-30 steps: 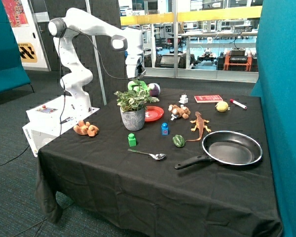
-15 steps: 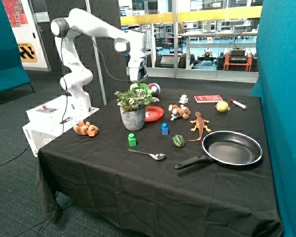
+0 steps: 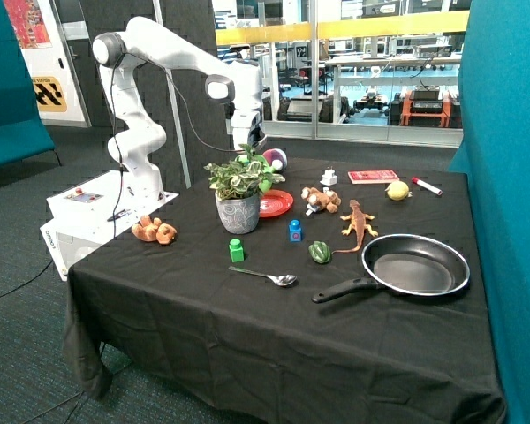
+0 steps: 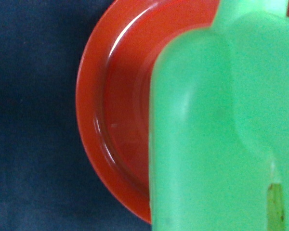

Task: Water the pot plant and put the can on the plate

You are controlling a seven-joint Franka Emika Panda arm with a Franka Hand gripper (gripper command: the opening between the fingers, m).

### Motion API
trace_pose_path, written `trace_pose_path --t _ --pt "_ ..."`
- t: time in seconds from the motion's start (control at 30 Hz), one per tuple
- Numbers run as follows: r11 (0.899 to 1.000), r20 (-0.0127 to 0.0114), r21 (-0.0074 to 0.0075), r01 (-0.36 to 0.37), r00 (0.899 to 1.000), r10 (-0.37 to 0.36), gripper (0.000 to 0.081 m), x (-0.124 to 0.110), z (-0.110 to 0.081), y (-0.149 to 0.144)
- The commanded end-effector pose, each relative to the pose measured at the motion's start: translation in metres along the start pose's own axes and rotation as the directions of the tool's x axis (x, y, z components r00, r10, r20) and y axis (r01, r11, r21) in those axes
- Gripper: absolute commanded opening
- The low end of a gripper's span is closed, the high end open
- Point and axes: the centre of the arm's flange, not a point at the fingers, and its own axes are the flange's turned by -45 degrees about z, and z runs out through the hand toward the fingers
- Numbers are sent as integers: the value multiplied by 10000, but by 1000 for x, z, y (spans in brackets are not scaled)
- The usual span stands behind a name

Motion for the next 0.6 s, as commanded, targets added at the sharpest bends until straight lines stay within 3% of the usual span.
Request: trace_pose_path --t 0.0,0.57 --pt "10000 -16 -13 44 10000 -44 0 3 11 -1" --pt "10000 -16 -13 -56 10000 56 0 14 29 4"
